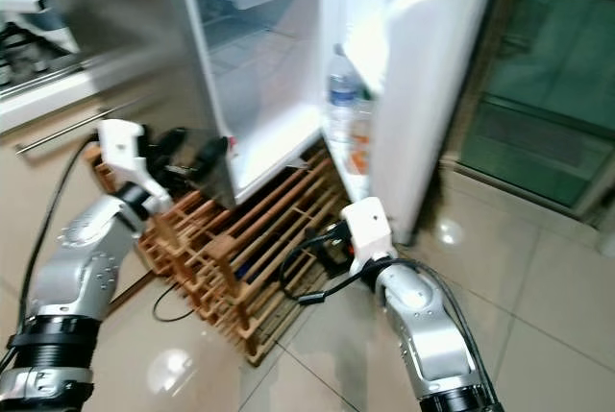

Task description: Restocking fridge

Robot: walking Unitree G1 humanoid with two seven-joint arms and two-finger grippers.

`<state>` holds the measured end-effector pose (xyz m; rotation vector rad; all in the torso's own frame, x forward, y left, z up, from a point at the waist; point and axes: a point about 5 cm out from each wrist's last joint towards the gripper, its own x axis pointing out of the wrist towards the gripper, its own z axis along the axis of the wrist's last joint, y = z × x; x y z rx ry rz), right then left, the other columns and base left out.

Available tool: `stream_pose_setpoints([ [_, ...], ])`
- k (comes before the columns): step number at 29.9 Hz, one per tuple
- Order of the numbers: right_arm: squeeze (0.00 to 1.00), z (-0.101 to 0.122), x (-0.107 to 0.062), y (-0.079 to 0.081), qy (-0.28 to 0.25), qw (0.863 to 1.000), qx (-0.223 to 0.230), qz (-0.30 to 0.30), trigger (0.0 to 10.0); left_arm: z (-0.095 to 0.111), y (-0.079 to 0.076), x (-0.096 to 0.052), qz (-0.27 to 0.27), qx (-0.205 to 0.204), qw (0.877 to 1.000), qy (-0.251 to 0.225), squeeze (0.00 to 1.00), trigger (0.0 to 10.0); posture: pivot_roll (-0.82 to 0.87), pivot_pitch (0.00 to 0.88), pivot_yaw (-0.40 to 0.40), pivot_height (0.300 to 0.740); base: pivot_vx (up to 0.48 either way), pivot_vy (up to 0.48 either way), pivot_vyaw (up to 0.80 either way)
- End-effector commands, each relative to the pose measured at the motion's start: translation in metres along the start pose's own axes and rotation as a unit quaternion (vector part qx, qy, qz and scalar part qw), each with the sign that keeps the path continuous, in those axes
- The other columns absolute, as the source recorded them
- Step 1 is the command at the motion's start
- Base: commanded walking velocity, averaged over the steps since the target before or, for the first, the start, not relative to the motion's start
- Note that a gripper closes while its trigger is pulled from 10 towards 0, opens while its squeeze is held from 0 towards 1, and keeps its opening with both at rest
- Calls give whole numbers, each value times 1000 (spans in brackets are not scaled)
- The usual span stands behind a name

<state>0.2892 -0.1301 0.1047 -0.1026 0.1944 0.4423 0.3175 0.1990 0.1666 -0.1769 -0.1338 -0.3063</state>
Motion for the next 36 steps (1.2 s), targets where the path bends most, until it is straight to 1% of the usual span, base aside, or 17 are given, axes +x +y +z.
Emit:
stream_pose_setpoints([
  [1,0,8,9,-8,-20,1000,5,-20,10000,7,30,-26,94,28,995,-11,0,10000,-72,0,22,740,0,0,0],
  [2,0,12,13,-9,-30,999,8,-25,10000,6,39,-36,127,38,991,-4,0,10000,-61,0,15,740,0,0,0],
  [4,0,17,18,-10,-44,999,14,-27,10000,3,44,-49,155,48,987,5,0,10000,-51,0,9,740,0,0,0],
  [8,0,23,29,-2,-63,998,20,-9,10000,-18,22,-70,152,83,984,47,0,10000,-32,0,-4,740,0,0,438],
  [10,0,24,37,13,-71,997,24,16,10000,-25,5,-69,125,93,986,59,0,10000,-2,0,-22,740,0,0,563],
  [12,0,29,43,28,-84,995,30,44,10000,-19,-2,-65,125,86,987,46,0,10000,6,0,-25,740,0,0,547],
  [13,0,31,48,35,-93,993,34,59,10000,-13,-3,-60,137,85,986,36,0,10000,18,0,-30,740,0,0,525],
  [18,0,35,55,42,-104,991,45,76,10000,-7,-1,-56,181,90,979,29,0,10000,27,0,-32,740,0,-316,520],
  [21,0,39,59,44,-113,989,45,82,10000,-9,6,-56,236,97,966,42,0,10000,23,0,-30,740,0,-467,506],
  [22,0,42,61,46,-117,989,44,84,10000,-13,12,-57,279,117,951,63,0,10000,23,0,-30,740,0,-450,494],
  [26,0,45,61,45,-127,987,51,81,10000,-16,19,-62,324,152,930,88,0,10000,12,0,-28,740,0,-445,486],
  [27,0,43,61,39,-130,988,56,67,10000,-18,25,-66,344,174,917,100,0,10000,8,0,-27,740,0,-442,463],
  [28,0,43,61,39,-130,988,56,67,10000,-18,25,-66,344,174,917,100,0,10000,8,0,-27,740,0,-442,463],
  [30,0,41,60,36,-128,988,63,63,10000,-18,30,-72,365,190,905,110,0,10000,6,0,-26,740,0,-442,456],
  [31,0,41,60,36,-128,988,63,63,10000,-18,30,-72,365,190,905,110,0,10000,6,0,-26,740,0,-442,456],
  [33,0,39,60,33,-127,988,63,58,10000,-18,35,-77,384,194,895,120,0,10000,2,0,-26,740,0,-444,450],
  [36,0,38,60,29,-129,989,60,50,10000,-23,33,-73,379,190,896,130,0,10000,2,0,-31,740,0,-296,452],
])
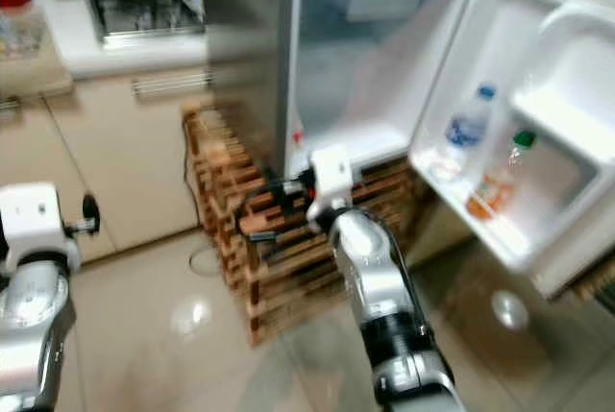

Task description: Restocking fridge

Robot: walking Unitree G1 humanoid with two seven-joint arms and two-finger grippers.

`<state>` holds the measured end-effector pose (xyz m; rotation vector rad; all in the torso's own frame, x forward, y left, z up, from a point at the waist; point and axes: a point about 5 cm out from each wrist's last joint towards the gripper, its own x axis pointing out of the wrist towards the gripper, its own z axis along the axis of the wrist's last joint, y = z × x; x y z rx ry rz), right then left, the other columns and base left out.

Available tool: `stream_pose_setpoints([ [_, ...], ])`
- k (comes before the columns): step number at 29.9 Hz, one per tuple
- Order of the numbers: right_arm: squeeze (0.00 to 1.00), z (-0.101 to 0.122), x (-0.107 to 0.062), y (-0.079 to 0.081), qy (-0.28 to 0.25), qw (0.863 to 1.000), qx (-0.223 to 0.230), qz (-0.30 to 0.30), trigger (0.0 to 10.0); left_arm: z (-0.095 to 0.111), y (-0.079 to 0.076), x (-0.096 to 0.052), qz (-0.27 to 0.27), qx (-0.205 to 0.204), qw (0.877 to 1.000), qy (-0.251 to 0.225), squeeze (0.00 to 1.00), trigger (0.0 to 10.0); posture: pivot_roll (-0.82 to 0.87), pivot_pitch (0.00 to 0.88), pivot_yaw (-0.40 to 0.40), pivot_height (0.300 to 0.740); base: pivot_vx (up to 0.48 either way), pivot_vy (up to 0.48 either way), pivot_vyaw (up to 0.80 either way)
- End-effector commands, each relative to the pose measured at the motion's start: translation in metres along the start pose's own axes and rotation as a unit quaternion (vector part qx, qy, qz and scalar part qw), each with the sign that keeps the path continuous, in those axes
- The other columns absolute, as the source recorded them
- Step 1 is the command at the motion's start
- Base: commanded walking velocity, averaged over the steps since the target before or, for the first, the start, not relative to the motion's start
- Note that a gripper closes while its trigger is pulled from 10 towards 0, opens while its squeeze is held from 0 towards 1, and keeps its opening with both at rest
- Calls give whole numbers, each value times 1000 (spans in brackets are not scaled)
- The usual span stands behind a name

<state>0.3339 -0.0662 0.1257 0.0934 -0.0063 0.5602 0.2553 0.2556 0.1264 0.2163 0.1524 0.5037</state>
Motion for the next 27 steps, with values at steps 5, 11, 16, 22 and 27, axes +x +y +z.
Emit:
stream_pose_setpoints([
  [5,0,2,-4,-11,-4,1000,-12,-25,10000,12,-19,2,-42,-24,999,-22,0,10000,2,0,-34,740,0,0,280],
  [11,0,-5,-8,-12,2,999,0,-32,10000,33,-29,8,-85,-37,993,-77,0,10000,-6,0,-22,740,0,0,413],
  [16,0,-5,-15,-17,-7,998,6,-54,10000,27,-28,7,-80,-56,993,-64,0,10000,-12,0,-11,740,0,0,550],
  [22,0,-12,-22,-24,2,997,9,-74,10000,15,-27,5,-62,-41,997,-38,0,10000,-15,0,-11,740,0,80,525],
  [27,0,-9,-22,-27,-2,997,0,-77,10000,14,-35,3,-86,-52,994,-35,0,10000,-15,0,-15,740,0,288,518],
])
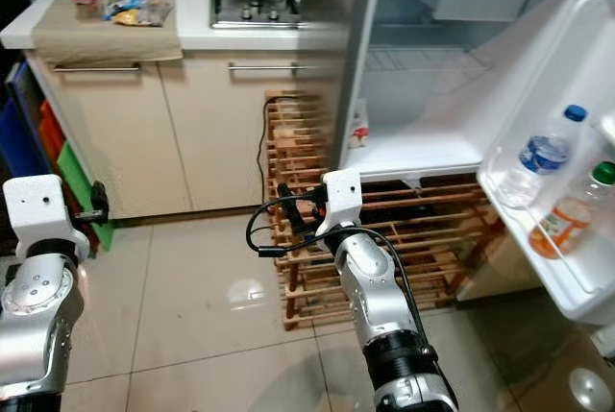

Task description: Restocking fridge

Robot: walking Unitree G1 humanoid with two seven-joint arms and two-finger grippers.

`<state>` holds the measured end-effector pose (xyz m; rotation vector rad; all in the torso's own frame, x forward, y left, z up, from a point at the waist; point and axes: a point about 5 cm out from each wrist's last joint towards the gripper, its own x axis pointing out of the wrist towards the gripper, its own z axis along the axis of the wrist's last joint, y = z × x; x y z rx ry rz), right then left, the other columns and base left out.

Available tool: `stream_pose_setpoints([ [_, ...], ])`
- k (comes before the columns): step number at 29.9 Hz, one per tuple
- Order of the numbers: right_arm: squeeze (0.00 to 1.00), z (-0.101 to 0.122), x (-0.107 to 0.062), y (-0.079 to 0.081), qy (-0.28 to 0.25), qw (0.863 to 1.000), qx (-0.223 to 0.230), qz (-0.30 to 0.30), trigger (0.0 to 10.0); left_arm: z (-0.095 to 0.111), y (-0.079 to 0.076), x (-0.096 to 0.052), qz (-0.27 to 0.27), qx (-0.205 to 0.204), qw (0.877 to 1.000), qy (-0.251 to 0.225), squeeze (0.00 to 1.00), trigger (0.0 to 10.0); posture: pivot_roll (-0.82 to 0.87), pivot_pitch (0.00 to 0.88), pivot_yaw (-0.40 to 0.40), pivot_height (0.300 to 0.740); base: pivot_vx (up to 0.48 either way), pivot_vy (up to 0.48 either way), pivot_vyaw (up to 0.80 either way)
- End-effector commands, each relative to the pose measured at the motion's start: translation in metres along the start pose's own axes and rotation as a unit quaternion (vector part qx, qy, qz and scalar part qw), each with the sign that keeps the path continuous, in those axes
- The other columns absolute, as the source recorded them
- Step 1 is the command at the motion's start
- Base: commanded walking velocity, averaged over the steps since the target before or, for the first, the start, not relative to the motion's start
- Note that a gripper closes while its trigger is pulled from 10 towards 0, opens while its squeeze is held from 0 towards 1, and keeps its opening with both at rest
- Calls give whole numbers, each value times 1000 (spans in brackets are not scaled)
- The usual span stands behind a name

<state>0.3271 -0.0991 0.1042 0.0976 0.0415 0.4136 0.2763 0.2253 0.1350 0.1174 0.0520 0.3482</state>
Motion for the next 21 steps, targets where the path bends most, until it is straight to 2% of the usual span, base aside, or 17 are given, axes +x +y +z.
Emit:
stream_pose_setpoints([
  [1,0,9,2,0,-22,1000,-6,-3,10000,-4,-1,1,-9,3,1000,11,0,10000,-15,0,-15,740,0,0,519],
  [2,8,16,1,-11,-43,998,-8,-35,10000,-4,-8,-1,-34,-2,999,12,0,10000,-14,0,-15,740,0,0,513],
  [3,20,23,-2,-28,-62,993,2,-100,10000,-3,-15,-4,-67,9,998,6,0,10000,-9,0,-17,740,0,0,519],
  [4,20,23,-2,-28,-62,993,2,-100,10000,-3,-15,-4,-67,9,998,6,0,10000,-9,0,-17,740,0,0,519],
  [6,31,27,-11,-44,-73,985,-11,-155,10000,-1,-17,-11,-104,15,994,-7,0,10000,-1,0,-18,740,0,0,459],
  [7,27,26,-14,-47,-72,984,-15,-162,10000,-2,-15,-13,-105,18,994,-8,0,10000,1,0,-17,740,0,0,463],
  [11,35,17,-16,-46,-52,987,-19,-148,10000,-2,-12,-13,-101,14,995,-8,0,10000,1,0,-15,740,0,0,478],
  [13,0,7,-12,-43,-20,990,-19,-141,10000,5,-18,-9,-104,14,994,-19,0,10000,4,0,-18,740,0,0,0],
  [16,4,11,-8,-38,-32,991,-24,-131,10000,16,-22,-6,-111,16,993,-45,0,10000,2,0,-17,740,0,0,0],
  [21,43,11,-8,-37,-37,990,-11,-136,10000,26,-22,-1,-104,20,992,-67,0,10000,-1,0,-14,740,125,0,680],
])
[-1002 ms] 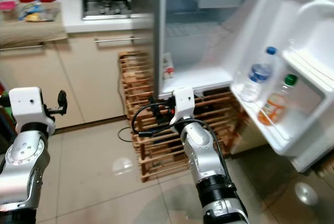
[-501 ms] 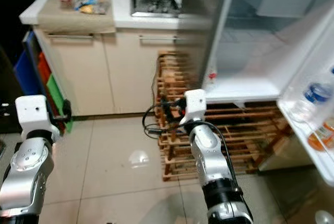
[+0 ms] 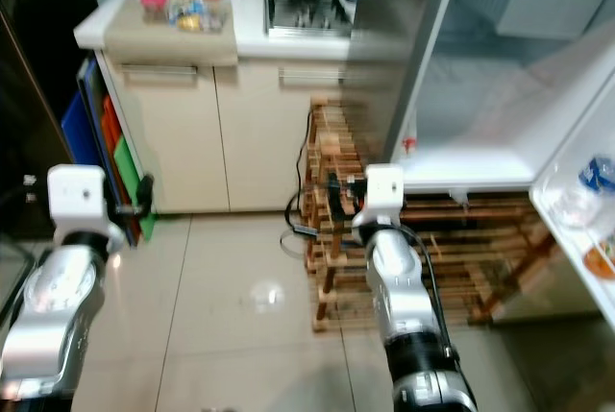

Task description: Restocking fridge

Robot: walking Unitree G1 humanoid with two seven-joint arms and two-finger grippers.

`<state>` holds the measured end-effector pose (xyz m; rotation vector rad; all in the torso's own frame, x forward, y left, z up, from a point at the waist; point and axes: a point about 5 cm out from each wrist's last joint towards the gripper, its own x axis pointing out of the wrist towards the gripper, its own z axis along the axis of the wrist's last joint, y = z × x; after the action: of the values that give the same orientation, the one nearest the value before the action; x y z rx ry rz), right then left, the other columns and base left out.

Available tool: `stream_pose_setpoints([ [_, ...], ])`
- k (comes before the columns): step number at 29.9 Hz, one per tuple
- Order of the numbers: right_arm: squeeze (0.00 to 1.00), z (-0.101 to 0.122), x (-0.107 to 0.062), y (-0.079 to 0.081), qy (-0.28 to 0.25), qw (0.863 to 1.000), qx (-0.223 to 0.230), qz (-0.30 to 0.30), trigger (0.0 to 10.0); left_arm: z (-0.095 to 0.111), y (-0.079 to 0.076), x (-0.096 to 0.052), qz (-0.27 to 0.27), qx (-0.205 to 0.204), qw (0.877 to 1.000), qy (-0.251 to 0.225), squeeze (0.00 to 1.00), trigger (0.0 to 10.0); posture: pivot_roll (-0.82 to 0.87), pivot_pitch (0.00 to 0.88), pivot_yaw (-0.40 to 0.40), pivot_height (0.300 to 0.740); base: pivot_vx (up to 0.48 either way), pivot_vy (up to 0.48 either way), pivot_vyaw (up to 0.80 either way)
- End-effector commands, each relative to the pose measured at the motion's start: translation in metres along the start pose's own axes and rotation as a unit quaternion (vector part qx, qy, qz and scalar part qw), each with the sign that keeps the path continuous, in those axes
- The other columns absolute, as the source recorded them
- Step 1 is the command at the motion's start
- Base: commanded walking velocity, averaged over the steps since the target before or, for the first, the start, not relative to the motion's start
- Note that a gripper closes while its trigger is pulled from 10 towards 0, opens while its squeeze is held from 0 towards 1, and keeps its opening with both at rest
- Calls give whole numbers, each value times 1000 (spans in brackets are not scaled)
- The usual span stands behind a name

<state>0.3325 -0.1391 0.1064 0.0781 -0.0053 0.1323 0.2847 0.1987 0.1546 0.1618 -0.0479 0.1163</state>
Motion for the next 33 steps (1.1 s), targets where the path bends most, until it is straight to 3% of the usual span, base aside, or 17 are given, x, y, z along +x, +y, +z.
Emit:
stream_pose_setpoints([
  [1,47,4,3,2,-8,1000,4,8,10000,3,4,1,9,0,1000,-9,0,10000,-1,0,-14,740,420,0,631],
  [12,86,1,3,6,-3,1000,-5,12,10000,-5,4,-2,13,-5,1000,9,0,10000,0,0,-17,740,428,0,606],
  [13,43,1,3,6,-4,1000,-2,10,10000,-6,4,-1,14,-4,1000,10,0,10000,0,0,-17,740,428,0,0],
  [18,43,15,6,12,-38,999,-13,23,10000,-3,7,3,13,11,1000,1,0,10000,-2,0,-18,740,429,0,0],
  [22,51,25,11,14,-58,998,-25,17,10000,10,4,11,-9,28,999,-37,0,10000,-3,0,-21,740,434,0,-406],
  [26,55,31,14,16,-69,997,-32,15,10000,20,1,17,-25,26,998,-59,0,10000,-4,0,-20,740,436,0,-741],
  [33,43,33,14,21,-74,996,-37,24,10000,24,-8,21,-55,14,996,-71,0,10000,-13,0,-21,740,445,0,0],
])
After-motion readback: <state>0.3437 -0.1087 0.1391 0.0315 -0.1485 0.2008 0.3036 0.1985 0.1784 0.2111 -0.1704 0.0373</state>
